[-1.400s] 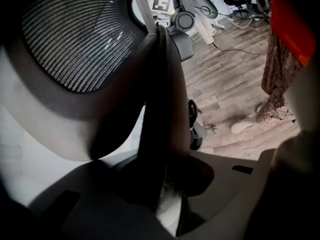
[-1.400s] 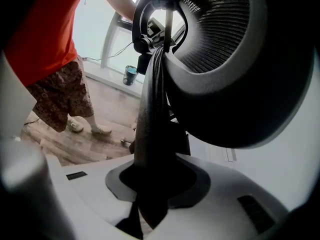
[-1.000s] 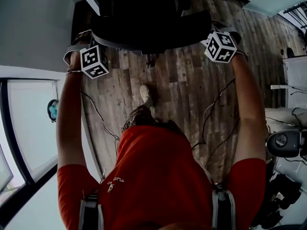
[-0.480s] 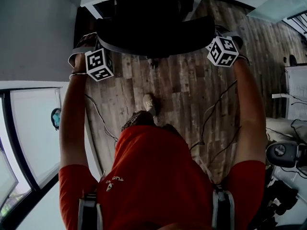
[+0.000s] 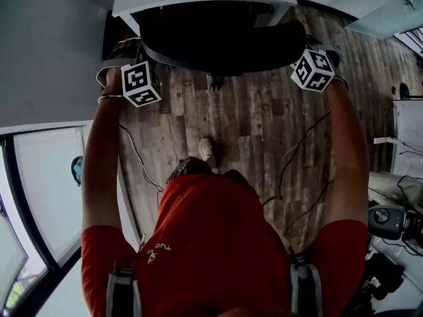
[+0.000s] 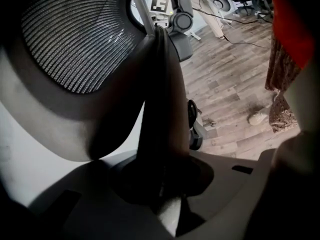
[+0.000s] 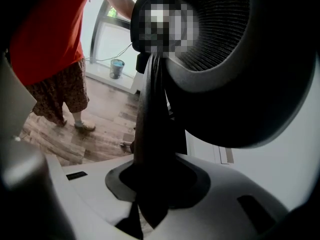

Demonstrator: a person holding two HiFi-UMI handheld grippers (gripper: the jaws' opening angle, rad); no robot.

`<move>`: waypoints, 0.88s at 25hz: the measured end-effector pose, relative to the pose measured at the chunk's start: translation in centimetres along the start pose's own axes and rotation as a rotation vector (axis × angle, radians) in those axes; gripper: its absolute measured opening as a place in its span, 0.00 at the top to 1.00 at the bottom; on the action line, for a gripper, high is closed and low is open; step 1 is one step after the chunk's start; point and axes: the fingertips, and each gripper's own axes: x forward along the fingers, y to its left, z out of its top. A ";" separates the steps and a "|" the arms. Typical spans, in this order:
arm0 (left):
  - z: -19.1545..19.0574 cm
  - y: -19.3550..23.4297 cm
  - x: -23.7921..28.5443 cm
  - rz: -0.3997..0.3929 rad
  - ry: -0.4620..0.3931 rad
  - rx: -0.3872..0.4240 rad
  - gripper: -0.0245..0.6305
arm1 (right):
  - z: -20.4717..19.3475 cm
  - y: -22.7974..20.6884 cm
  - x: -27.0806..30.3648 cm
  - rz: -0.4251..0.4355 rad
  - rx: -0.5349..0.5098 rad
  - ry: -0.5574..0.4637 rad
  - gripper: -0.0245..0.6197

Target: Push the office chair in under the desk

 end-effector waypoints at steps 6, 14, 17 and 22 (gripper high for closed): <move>-0.7 1.8 1.8 0.003 -0.003 0.009 0.81 | -0.8 -2.1 1.5 0.001 0.001 0.006 0.79; -1.7 4.1 4.3 0.001 0.016 0.003 0.81 | -1.1 -5.1 3.3 0.001 0.006 0.010 0.79; -2.1 5.0 5.2 -0.003 0.026 0.003 0.81 | -1.0 -6.3 3.8 0.001 0.007 0.004 0.79; -2.8 6.9 7.5 -0.014 0.051 -0.009 0.81 | -1.8 -8.8 5.5 0.006 0.003 0.004 0.79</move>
